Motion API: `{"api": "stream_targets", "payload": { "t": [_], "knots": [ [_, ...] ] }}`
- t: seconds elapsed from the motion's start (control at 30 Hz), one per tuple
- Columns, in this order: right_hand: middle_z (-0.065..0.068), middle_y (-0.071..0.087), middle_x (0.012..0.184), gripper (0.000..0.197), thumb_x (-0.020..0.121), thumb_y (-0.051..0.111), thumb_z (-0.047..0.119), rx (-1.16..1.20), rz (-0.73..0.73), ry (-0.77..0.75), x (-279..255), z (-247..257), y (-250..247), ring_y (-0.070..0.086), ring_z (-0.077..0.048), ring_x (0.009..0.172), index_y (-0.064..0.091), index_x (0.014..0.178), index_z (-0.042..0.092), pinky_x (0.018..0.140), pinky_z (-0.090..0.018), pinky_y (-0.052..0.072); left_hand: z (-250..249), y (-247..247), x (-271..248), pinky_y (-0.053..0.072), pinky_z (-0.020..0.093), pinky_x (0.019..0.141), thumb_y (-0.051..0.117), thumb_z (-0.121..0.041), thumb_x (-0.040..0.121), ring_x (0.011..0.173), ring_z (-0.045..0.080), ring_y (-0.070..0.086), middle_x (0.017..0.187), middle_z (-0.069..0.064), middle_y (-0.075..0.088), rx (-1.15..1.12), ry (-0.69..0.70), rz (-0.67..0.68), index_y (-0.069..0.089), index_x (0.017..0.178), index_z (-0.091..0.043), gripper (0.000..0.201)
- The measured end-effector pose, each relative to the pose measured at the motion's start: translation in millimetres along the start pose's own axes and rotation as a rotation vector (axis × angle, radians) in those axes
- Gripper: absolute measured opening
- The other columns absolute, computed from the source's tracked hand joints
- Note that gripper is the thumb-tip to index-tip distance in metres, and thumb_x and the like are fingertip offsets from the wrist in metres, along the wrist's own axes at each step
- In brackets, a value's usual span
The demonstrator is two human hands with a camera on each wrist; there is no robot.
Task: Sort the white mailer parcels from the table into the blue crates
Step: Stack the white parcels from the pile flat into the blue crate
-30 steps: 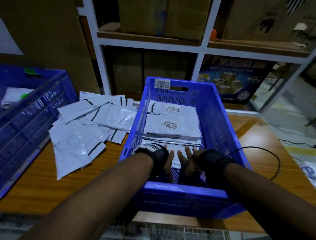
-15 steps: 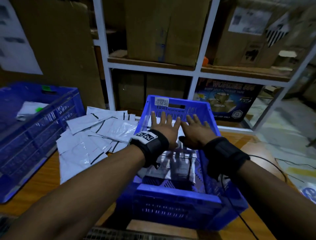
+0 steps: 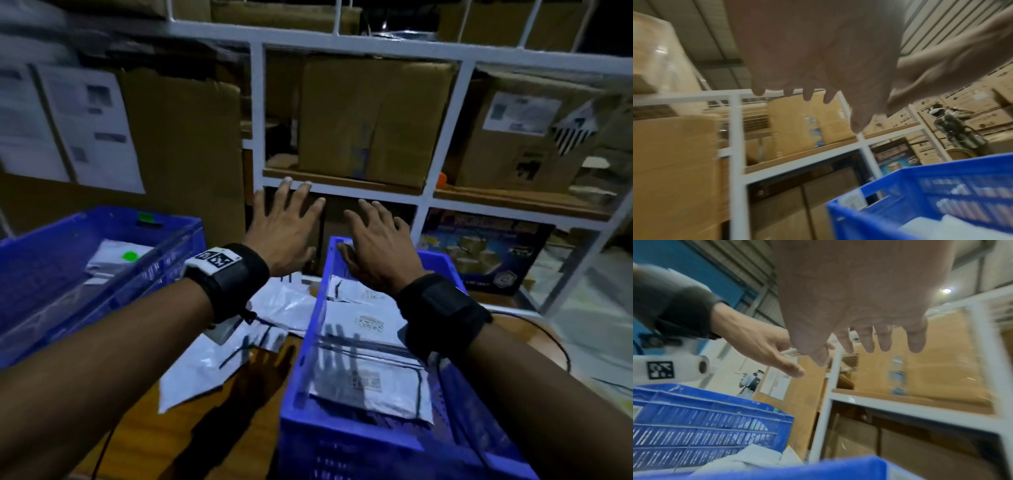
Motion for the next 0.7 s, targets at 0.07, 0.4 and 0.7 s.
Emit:
{"api": "stream_targets", "payload": {
  "t": [0.07,0.4,0.7],
  "knots": [
    [-0.012,0.03,0.154,0.06,0.094,0.045,0.05,-0.018,-0.045,-0.017,13.8,23.5,-4.9,0.024,-0.032,0.144,0.035,0.144,0.017,0.11,-0.053,0.029,29.1,5.6,-6.1,0.004,0.07,0.115,0.057,-0.052,0.092,0.151,0.035,-0.01,0.164,0.005,-0.003,0.016,0.001,-0.021,0.008,0.157,-0.028,0.085],
    [-0.01,0.04,0.149,0.048,0.096,0.042,0.05,-0.068,0.032,-0.004,94.0,172.6,35.5,0.027,-0.03,0.143,0.047,0.132,0.018,0.109,-0.055,0.03,175.3,79.3,-52.7,0.008,0.068,0.114,0.054,-0.047,0.094,0.15,0.037,-0.008,0.165,0.008,-0.002,-0.014,0.023,0.072,0.014,0.156,-0.025,0.077],
    [-0.008,0.05,0.138,0.044,0.093,0.048,0.045,-0.149,0.285,0.04,96.4,223.7,140.2,0.034,-0.031,0.135,0.051,0.127,0.018,0.107,-0.057,0.026,203.3,149.0,-71.8,-0.006,0.069,0.113,0.051,-0.053,0.095,0.147,0.04,-0.024,0.163,0.01,-0.022,-0.079,0.107,0.248,0.008,0.158,-0.023,0.082]
  ]
}}
Point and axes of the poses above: each hand's wrist, its own x-axis towards the middle knuckle, its own y-axis out of the palm, z = x × y, the point moved 3 cm from there along x, towards the middle knuckle
